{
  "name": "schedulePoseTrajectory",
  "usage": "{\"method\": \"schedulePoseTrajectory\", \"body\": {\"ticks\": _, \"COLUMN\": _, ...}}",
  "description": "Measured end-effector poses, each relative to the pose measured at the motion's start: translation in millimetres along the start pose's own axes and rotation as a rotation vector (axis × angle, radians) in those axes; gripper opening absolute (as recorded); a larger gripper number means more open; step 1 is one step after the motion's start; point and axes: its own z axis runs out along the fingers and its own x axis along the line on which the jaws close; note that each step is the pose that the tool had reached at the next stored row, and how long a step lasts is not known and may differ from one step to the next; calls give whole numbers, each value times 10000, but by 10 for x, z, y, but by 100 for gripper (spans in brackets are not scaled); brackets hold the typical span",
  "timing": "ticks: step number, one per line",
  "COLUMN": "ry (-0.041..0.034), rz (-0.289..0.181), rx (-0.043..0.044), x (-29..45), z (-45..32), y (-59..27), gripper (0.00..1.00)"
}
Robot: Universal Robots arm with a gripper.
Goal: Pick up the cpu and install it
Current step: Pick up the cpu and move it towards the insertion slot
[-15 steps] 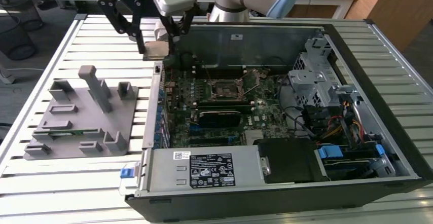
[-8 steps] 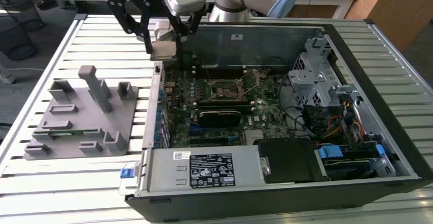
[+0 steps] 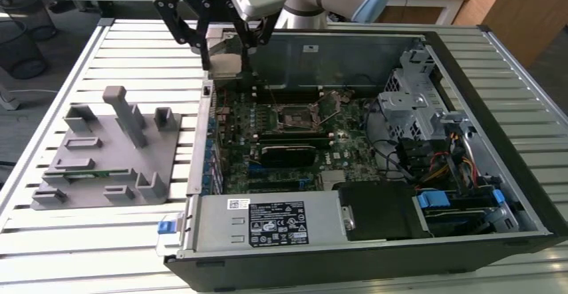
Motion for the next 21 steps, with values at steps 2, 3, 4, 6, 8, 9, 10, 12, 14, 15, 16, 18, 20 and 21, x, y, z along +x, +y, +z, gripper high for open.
{"method": "schedulePoseTrajectory", "body": {"ticks": 2, "ry": 0, "rz": -1, "rx": 0, "x": -44, "z": -1, "y": 3, "gripper": 54}}
{"method": "schedulePoseTrajectory", "body": {"ticks": 3, "ry": 0, "rz": -1, "rx": 0, "x": -68, "z": -2, "y": 7, "gripper": 54}}
{"method": "schedulePoseTrajectory", "body": {"ticks": 4, "ry": 1, "rz": -1, "rx": 1, "x": -89, "z": -3, "y": 13, "gripper": 54}}
{"method": "schedulePoseTrajectory", "body": {"ticks": 6, "ry": 1, "rz": -1, "rx": 1, "x": -121, "z": -2, "y": 29, "gripper": 54}}
{"method": "schedulePoseTrajectory", "body": {"ticks": 8, "ry": 0, "rz": 0, "rx": 1, "x": -162, "z": -1, "y": 45, "gripper": 54}}
{"method": "schedulePoseTrajectory", "body": {"ticks": 9, "ry": 0, "rz": -1, "rx": 1, "x": -182, "z": -1, "y": 53, "gripper": 54}}
{"method": "schedulePoseTrajectory", "body": {"ticks": 10, "ry": 0, "rz": -1, "rx": 0, "x": -200, "z": 0, "y": 61, "gripper": 54}}
{"method": "schedulePoseTrajectory", "body": {"ticks": 12, "ry": 0, "rz": -1, "rx": 0, "x": -239, "z": 0, "y": 73, "gripper": 54}}
{"method": "schedulePoseTrajectory", "body": {"ticks": 14, "ry": 1, "rz": -1, "rx": 0, "x": -281, "z": 0, "y": 83, "gripper": 54}}
{"method": "schedulePoseTrajectory", "body": {"ticks": 15, "ry": 1, "rz": -1, "rx": 1, "x": -301, "z": 0, "y": 87, "gripper": 54}}
{"method": "schedulePoseTrajectory", "body": {"ticks": 16, "ry": 1, "rz": -1, "rx": 1, "x": -318, "z": 0, "y": 91, "gripper": 54}}
{"method": "schedulePoseTrajectory", "body": {"ticks": 18, "ry": 1, "rz": -1, "rx": 1, "x": -356, "z": 0, "y": 100, "gripper": 54}}
{"method": "schedulePoseTrajectory", "body": {"ticks": 20, "ry": 1, "rz": 0, "rx": 1, "x": -397, "z": 0, "y": 110, "gripper": 54}}
{"method": "schedulePoseTrajectory", "body": {"ticks": 21, "ry": 0, "rz": 0, "rx": 0, "x": -420, "z": 1, "y": 118, "gripper": 54}}
